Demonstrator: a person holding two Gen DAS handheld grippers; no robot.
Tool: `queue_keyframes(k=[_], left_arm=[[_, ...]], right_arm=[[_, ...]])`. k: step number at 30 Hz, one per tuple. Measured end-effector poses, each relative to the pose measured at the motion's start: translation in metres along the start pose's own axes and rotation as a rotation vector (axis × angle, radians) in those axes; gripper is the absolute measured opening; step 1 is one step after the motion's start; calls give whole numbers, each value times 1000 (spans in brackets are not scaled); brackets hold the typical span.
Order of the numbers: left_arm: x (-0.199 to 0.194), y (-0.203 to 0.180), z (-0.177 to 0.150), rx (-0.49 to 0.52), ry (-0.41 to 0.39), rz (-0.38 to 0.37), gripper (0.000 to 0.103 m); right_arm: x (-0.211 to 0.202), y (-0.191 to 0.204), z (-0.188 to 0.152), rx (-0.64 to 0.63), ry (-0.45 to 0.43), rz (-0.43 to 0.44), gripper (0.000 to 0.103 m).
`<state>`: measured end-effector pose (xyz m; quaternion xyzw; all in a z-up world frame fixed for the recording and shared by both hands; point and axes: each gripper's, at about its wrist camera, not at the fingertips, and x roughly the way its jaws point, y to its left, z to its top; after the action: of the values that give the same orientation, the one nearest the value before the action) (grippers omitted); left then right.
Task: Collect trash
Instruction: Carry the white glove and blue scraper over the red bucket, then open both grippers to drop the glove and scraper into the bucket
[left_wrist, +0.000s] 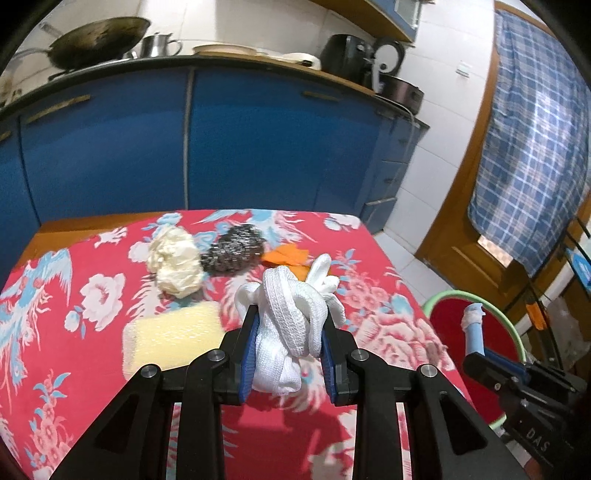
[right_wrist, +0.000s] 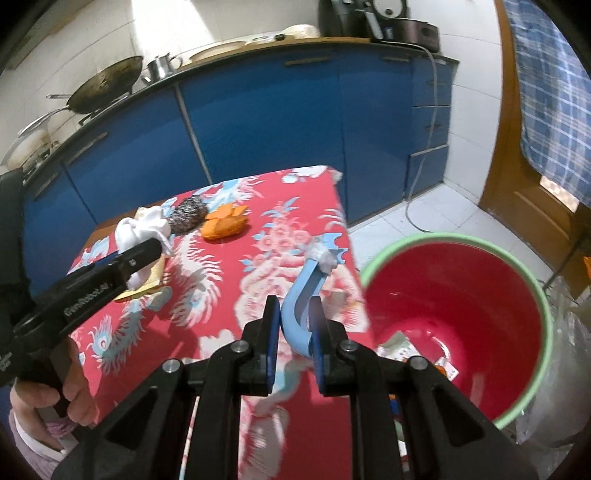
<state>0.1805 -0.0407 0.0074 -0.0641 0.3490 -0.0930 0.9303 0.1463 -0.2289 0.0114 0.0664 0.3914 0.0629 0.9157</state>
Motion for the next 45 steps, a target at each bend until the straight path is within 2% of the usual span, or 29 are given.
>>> queue_keyframes(k=[12,20,25,40,44,45], left_arm=[[-7,-53,-3,70,48,-98,30],[-5,-89,-11,121,80,-137,30],[1,-108,-15,154,104,-150,31],[26,-172,-33,257,186,-213,31],[32,-186,-34,274,199,-233,34],[34,-190,-34,277,206,-227,38]], right_arm=[[-12,-66,-21,133,11,-65,18],[-10,-95,-31,190,14,-91,19],[-10,-113,-37,240,16,-93,31],[-39,-161,-53,345,-39,-138,35],[-44,-173,-60,374,-44,-151,36],[-45,-176,-62,381,-44,-152,36]])
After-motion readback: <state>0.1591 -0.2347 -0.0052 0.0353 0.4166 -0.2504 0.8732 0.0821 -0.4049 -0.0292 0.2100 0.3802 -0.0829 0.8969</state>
